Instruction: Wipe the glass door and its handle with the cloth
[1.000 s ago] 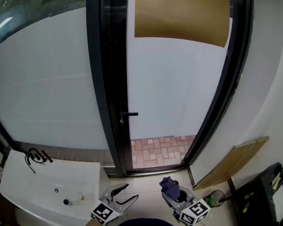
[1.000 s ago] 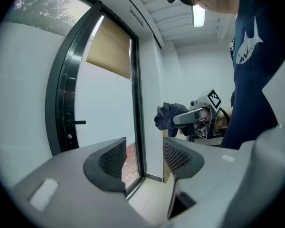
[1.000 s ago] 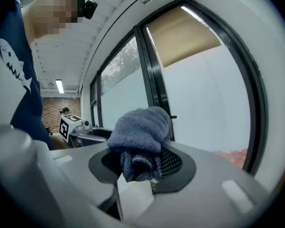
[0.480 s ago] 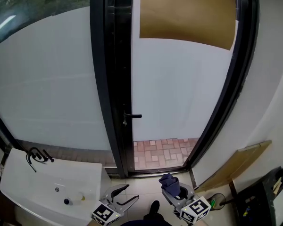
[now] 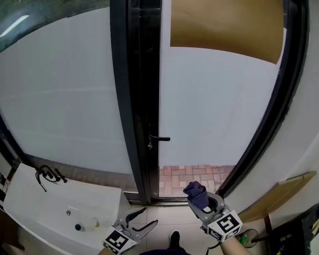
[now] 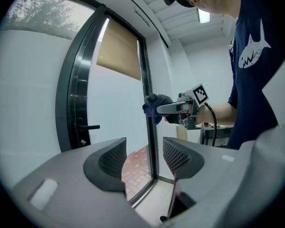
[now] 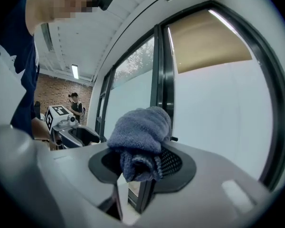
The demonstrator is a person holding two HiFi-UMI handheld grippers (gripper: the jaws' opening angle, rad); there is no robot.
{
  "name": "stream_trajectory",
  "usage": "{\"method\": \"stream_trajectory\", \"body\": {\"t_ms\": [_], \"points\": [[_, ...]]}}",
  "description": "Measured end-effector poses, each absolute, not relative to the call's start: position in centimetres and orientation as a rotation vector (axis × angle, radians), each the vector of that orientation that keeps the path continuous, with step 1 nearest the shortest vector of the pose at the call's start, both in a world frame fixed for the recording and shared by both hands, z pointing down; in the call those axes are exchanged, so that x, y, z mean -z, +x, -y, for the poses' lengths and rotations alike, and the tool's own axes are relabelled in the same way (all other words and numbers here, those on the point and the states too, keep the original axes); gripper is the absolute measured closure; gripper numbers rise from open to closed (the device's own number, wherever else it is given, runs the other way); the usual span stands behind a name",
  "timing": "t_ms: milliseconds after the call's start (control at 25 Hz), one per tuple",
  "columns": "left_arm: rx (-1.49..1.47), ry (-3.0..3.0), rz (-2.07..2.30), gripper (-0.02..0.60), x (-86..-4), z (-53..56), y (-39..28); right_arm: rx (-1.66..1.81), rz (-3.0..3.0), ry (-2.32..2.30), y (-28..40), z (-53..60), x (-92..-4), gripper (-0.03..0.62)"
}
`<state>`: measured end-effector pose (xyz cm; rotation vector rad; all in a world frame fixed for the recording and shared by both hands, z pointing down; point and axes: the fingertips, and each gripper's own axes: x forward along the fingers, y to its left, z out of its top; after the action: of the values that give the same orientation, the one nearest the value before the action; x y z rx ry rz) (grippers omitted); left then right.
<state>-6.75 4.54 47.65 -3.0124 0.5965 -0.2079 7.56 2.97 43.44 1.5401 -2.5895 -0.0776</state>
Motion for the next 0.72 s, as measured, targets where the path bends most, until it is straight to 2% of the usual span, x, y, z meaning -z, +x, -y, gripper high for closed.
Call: {"method": "stream_trajectory", "body": {"t_ms": [400, 720], "points": [[0.211, -2.982, -0.696, 0.345, -46.8, 1.3, -4.8, 0.304, 2.581, 1.354, 7.2, 9.1, -38.9, 0.439], [0.195, -2.978, -0.738, 0.345, -46.7, 4.9, -3.1, 0.63, 2.461, 1.143, 4.6, 19.1, -37.6, 0.439]]}}
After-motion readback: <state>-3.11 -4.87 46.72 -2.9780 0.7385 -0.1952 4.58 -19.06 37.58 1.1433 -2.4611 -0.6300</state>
